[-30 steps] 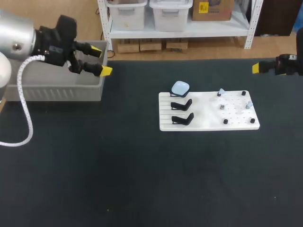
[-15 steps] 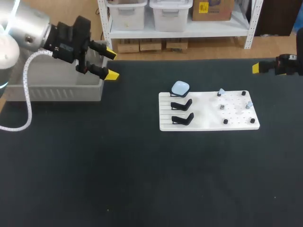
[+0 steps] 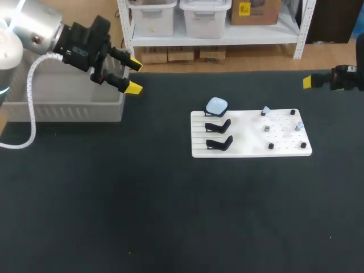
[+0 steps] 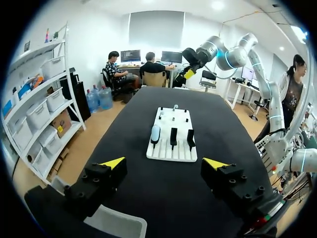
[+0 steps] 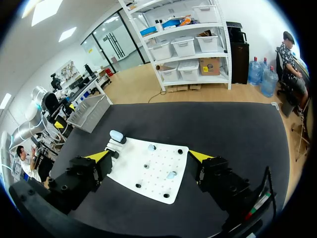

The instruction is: Pick up each earbud case from the left stands, insert the matching earbuds, close the lid, and place the case in the box.

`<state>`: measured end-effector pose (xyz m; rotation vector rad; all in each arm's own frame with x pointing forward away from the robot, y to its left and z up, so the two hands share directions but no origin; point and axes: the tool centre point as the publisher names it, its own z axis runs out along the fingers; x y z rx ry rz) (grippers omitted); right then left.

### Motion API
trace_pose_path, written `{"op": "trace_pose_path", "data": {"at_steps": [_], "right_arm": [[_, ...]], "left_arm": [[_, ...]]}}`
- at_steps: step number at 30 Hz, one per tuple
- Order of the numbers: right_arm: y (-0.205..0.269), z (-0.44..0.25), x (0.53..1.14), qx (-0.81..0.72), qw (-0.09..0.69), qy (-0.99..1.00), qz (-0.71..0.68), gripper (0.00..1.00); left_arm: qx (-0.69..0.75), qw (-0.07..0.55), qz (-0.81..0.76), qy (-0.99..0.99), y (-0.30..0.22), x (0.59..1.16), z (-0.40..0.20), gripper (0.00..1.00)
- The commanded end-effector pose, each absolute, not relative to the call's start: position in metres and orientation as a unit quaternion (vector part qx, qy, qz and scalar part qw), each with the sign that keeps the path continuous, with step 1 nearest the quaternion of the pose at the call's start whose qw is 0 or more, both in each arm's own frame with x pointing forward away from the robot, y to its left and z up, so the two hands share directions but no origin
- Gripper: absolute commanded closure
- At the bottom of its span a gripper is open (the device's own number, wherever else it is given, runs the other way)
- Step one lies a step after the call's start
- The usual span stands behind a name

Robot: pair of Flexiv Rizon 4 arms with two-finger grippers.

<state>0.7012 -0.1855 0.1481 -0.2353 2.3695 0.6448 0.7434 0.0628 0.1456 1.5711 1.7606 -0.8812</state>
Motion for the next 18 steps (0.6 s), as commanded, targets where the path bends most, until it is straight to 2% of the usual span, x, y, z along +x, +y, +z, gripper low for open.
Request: {"op": "trace_pose_path", "data": {"at_steps": [1,18], "right_arm": [[-0.185,0.149,0.701,-0.09,0.331,0.907,0.246,0.0],[-0.185,0.149,0.701,-0.09,0.331,0.907,0.246,0.0]], "left_arm": [[0.594,0.316,-0.344,0.655,0.057,0.746,0.135,0.0],[0.665,0.297,-0.357,0.585,-0.009,0.769,0.115,0.0]]}}
